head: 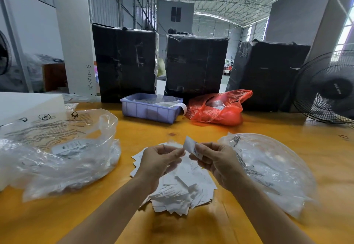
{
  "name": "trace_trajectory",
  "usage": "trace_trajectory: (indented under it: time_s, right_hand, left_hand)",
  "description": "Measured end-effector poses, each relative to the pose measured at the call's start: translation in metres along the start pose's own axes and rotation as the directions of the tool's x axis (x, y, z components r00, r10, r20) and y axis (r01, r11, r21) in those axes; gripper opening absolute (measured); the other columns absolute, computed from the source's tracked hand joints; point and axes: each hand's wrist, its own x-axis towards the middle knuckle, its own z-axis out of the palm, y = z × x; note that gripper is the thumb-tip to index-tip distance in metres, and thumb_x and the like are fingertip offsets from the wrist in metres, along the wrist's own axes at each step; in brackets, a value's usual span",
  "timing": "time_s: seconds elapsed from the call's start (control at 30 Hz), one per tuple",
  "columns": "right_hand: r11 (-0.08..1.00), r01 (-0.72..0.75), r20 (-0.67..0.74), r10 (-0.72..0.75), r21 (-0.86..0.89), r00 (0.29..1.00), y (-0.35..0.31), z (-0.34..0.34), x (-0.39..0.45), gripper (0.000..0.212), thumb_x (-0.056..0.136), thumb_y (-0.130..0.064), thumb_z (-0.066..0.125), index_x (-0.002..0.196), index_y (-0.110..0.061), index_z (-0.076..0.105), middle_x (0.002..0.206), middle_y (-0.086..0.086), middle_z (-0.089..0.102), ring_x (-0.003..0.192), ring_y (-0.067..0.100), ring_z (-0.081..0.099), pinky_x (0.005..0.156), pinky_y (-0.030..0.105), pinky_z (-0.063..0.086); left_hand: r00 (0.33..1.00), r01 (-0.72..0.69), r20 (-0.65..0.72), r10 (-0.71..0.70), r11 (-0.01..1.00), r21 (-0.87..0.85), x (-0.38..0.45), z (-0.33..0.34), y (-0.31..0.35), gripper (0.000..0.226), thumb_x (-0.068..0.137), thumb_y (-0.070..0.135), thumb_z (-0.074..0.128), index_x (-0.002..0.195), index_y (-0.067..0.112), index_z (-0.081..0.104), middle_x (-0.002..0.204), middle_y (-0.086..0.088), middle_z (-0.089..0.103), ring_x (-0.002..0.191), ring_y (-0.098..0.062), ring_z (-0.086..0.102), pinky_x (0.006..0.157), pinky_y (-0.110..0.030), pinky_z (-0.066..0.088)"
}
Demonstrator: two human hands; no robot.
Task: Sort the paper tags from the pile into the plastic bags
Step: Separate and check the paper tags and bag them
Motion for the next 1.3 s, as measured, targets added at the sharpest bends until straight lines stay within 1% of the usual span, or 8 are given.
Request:
trace_trajectory:
  time_s: [0.13, 0.33, 0.47, 0.67, 0.8, 0.87, 1.03, 1.3]
  right_hand:
    - [0.998, 0.050, 0.007, -0.050, -0.026, 0.999, -0.004, 0.000, -0.002, 0.011, 0.078, -0.006, 0.068, 0.088, -0.004, 0.063, 0.076, 0.008, 0.074, 0.069, 0.021, 0.072, 0.059, 0.023, 0.051]
    - [0.991, 0.102, 0.056, -0.098, -0.081, 0.994, -0.007, 0.005, -0.006, 0.041, 0.060, 0.001, 0.077, 0.098, -0.004, 0.062, 0.079, 0.012, 0.070, 0.066, 0.018, 0.068, 0.058, 0.019, 0.053]
    - [0.954, 0.170, 0.139, -0.139, -0.247, 0.981, -0.006, 0.004, -0.008, 0.034, 0.076, 0.007, 0.070, 0.106, -0.007, 0.063, 0.084, 0.011, 0.069, 0.069, 0.018, 0.070, 0.063, 0.021, 0.054]
    - [0.747, 0.238, 0.143, -0.191, -0.621, 0.971, -0.004, 0.002, -0.007, 0.012, 0.087, -0.017, 0.066, 0.092, -0.010, 0.074, 0.079, 0.001, 0.067, 0.073, 0.009, 0.056, 0.070, 0.025, 0.045]
    - [0.973, 0.141, -0.062, -0.155, -0.184, 0.986, -0.014, -0.006, -0.004, 0.012, 0.083, 0.002, 0.064, 0.083, -0.008, 0.071, 0.066, 0.000, 0.063, 0.059, 0.011, 0.051, 0.052, 0.019, 0.043]
    - [0.996, 0.089, -0.068, -0.091, -0.028, 0.994, -0.018, -0.007, -0.004, 0.013, 0.079, 0.007, 0.065, 0.083, -0.005, 0.067, 0.072, 0.007, 0.064, 0.065, 0.018, 0.060, 0.053, 0.021, 0.051]
    - [0.987, 0.131, -0.056, -0.136, -0.089, 0.989, -0.012, 0.001, -0.006, 0.009, 0.072, 0.000, 0.073, 0.078, -0.004, 0.068, 0.071, 0.010, 0.065, 0.070, 0.021, 0.063, 0.069, 0.031, 0.053]
    - [0.969, 0.201, -0.076, -0.213, -0.142, 0.974, -0.007, 0.007, -0.008, 0.006, 0.075, -0.009, 0.074, 0.078, -0.008, 0.069, 0.066, 0.002, 0.071, 0.063, 0.011, 0.066, 0.063, 0.025, 0.051]
  left_hand:
    - [1.000, -0.002, -0.007, 0.002, 1.000, -0.022, 0.001, -0.002, 0.001, 0.019, 0.063, 0.012, 0.078, 0.077, 0.005, 0.067, 0.074, -0.010, 0.070, 0.058, -0.010, 0.064, 0.056, -0.018, 0.055]
    - [1.000, 0.002, -0.001, -0.002, 1.000, -0.011, 0.003, -0.004, -0.001, 0.015, 0.068, 0.007, 0.078, 0.076, 0.005, 0.065, 0.060, -0.002, 0.068, 0.055, -0.009, 0.064, 0.055, -0.019, 0.055]
    - [1.000, -0.003, 0.010, 0.003, 1.000, -0.006, 0.004, -0.004, -0.001, 0.014, 0.070, 0.005, 0.077, 0.076, 0.005, 0.065, 0.063, -0.003, 0.070, 0.055, -0.009, 0.064, 0.056, -0.020, 0.054]
    - [1.000, -0.011, 0.016, 0.011, 1.000, -0.013, 0.004, -0.005, -0.002, 0.013, 0.070, 0.002, 0.077, 0.078, 0.005, 0.067, 0.071, -0.006, 0.069, 0.060, -0.012, 0.064, 0.059, -0.022, 0.053]
    - [1.000, -0.014, 0.015, 0.014, 1.000, 0.002, 0.003, -0.005, -0.003, 0.019, 0.069, 0.003, 0.078, 0.084, 0.007, 0.069, 0.080, -0.007, 0.074, 0.070, -0.015, 0.067, 0.064, -0.023, 0.053]
    - [1.000, -0.016, 0.018, 0.016, 1.000, 0.022, 0.003, -0.005, -0.004, 0.020, 0.068, 0.003, 0.079, 0.084, 0.008, 0.070, 0.080, -0.005, 0.074, 0.071, -0.014, 0.067, 0.063, -0.022, 0.053]
    - [0.997, -0.039, 0.062, 0.034, 0.996, 0.078, 0.001, -0.001, -0.005, 0.020, 0.067, 0.002, 0.080, 0.083, 0.009, 0.069, 0.074, 0.001, 0.074, 0.067, -0.009, 0.069, 0.063, -0.020, 0.055]
    - [0.991, -0.105, 0.103, 0.088, 0.979, 0.172, -0.001, 0.002, -0.008, 0.019, 0.067, 0.004, 0.081, 0.082, 0.011, 0.071, 0.077, 0.000, 0.075, 0.070, -0.011, 0.070, 0.068, -0.022, 0.057]
